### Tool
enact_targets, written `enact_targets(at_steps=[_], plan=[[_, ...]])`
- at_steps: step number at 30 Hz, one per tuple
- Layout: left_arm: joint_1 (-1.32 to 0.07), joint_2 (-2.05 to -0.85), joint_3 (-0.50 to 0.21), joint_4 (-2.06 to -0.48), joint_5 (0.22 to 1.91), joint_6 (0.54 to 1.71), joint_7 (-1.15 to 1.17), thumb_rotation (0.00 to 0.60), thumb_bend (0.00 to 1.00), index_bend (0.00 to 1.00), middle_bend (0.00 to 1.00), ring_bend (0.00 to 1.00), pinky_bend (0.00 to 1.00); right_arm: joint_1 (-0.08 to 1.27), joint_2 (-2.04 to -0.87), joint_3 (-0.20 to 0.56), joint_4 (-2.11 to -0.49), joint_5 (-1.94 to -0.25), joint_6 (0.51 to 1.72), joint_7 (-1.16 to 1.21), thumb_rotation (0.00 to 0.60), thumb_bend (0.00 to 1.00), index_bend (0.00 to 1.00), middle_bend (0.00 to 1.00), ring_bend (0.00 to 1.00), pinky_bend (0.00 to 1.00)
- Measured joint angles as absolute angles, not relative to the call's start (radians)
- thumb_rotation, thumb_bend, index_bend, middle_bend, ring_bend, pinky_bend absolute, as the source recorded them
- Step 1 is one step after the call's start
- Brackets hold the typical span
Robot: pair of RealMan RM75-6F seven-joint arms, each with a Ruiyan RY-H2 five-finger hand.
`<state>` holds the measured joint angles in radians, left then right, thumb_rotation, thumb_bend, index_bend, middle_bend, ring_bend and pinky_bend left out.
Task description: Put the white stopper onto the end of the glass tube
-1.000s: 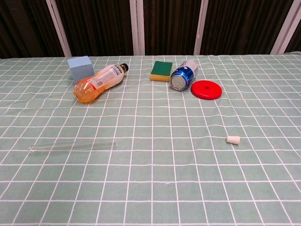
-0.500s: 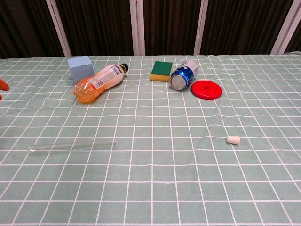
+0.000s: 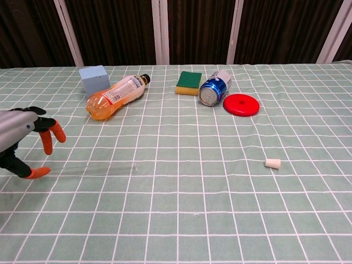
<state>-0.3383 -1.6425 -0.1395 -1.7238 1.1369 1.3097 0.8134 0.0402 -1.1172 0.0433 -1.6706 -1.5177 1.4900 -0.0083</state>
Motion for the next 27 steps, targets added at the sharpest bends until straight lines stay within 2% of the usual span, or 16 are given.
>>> enact_targets(at_steps=[13, 27], plan=[[-0.383, -1.744, -0.148, -1.678, 1.043, 1.321, 0.881, 0.6, 0.41, 0.42, 0.4, 0.05, 0.0, 0.042, -1.113, 0.043, -1.676, -1.513, 1.482, 0.006, 0.6, 0.31, 0.0, 0.0, 0.0, 0.0], [-0.415, -1.787, -0.159, -1.651, 0.991, 1.335, 0.906, 0.6, 0.43, 0.42, 0.42, 0.05, 0.0, 0.043, -1.11, 0.042, -1.679, -1.511, 1.479, 0.013, 0.6, 0.31, 0.0, 0.0, 0.0, 0.0]])
